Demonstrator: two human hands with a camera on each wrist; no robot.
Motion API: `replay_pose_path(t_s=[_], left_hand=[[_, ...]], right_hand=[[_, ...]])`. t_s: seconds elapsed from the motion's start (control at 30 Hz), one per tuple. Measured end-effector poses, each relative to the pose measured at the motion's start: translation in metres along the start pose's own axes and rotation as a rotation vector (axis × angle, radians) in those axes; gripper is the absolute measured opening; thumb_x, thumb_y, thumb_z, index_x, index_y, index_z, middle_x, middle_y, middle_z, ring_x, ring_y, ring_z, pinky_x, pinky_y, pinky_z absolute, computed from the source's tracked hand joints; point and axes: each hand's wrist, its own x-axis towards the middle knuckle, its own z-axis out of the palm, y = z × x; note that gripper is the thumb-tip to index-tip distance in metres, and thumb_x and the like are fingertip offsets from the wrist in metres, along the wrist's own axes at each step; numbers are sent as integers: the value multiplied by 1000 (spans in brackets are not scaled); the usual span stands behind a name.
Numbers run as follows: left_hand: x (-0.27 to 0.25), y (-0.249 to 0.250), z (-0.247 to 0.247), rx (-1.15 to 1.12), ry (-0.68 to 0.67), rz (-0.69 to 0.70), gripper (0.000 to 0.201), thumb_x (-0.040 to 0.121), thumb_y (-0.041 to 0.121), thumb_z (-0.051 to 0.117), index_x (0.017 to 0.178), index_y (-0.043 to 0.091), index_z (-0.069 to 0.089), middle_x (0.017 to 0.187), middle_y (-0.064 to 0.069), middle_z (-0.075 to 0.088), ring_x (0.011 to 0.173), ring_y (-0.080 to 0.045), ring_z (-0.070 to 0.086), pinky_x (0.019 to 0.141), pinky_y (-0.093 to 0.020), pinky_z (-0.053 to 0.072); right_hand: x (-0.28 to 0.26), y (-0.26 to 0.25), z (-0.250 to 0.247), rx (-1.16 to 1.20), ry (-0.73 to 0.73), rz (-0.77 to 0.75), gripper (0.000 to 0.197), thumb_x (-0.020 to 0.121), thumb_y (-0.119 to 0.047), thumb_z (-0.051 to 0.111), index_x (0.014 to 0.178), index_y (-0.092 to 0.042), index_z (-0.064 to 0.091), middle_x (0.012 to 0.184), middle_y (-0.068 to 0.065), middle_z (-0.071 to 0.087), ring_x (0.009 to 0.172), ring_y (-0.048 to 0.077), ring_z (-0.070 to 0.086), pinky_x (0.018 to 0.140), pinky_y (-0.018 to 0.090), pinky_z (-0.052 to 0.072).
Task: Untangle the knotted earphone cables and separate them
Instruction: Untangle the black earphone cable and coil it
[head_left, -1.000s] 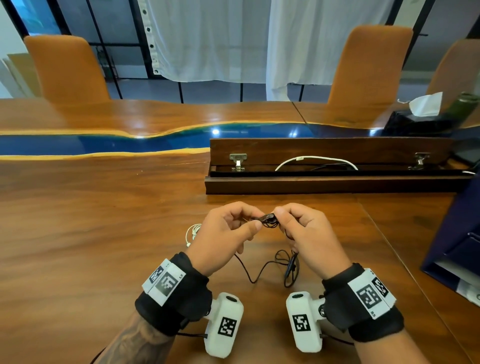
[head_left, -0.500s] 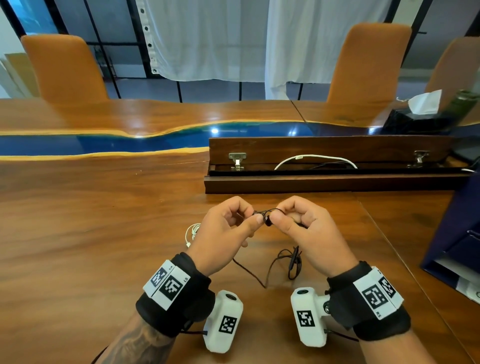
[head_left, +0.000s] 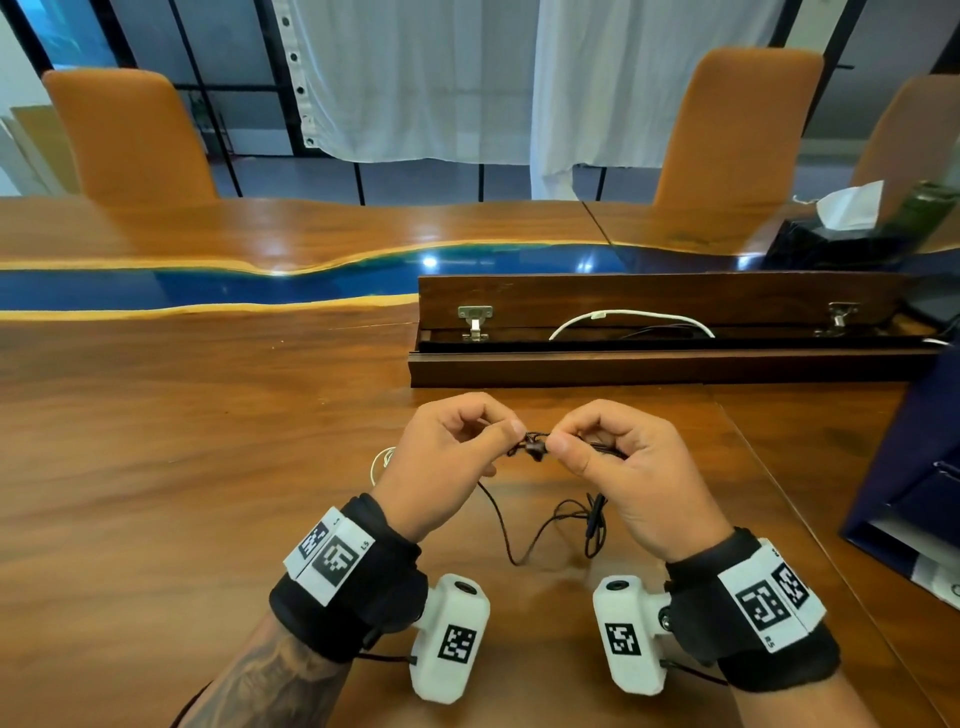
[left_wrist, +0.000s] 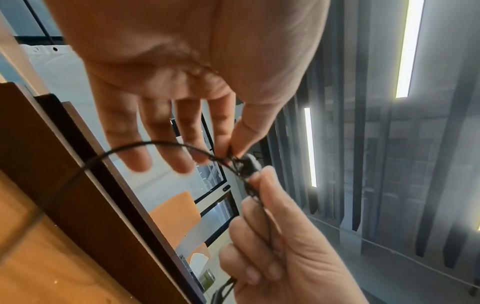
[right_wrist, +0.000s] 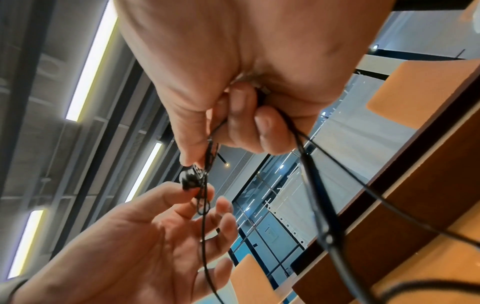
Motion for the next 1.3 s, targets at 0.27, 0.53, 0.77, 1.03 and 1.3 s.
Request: replay_pose_path(t_s=[0.27, 0.53, 0.77, 1.03, 1.3], left_hand=[[1, -4, 13, -48, 58, -57, 17, 99, 15, 59, 88, 5, 67, 79, -6, 64, 70, -14, 61, 65, -31, 56], [11, 3, 10, -16, 41, -61, 10, 97, 11, 61, 97, 4, 69, 77, -5, 71, 68, -11, 68, 67, -29, 59], [16, -8, 14, -131, 127, -112, 12, 98, 13, 61, 91, 10, 69, 81, -6, 70, 75, -15, 67, 67, -35, 61], [15, -14, 19, -261, 119, -175, 11, 100, 15, 58, 96, 9, 66, 78, -4, 68, 74, -16, 67, 69, -38, 59], [18, -14, 13, -64, 77, -138, 15, 100, 15, 58, 88, 14, 67, 77, -1, 67, 73, -16, 64, 70, -36, 59]], right_hand=[[-1, 5, 6, -150, 13, -15, 24, 84, -31, 81, 81, -27, 58, 73, -7, 55, 65, 13, 50, 61, 39, 47], [2, 10, 11, -236, 83, -3, 24, 93, -24, 71, 109, -37, 58, 97, -15, 67, 93, 7, 65, 80, 35, 57], [13, 19, 15, -300, 251, -124, 12, 91, -17, 73, 100, -24, 73, 98, -14, 70, 97, 4, 65, 78, 15, 50], [9, 21, 17, -242, 137, -17, 20, 89, -23, 76, 103, -31, 65, 91, -15, 65, 87, 7, 63, 73, 19, 53], [11, 22, 18, -179, 98, -47, 38, 93, -14, 70, 121, -38, 63, 115, -23, 66, 113, -4, 60, 91, 8, 47]])
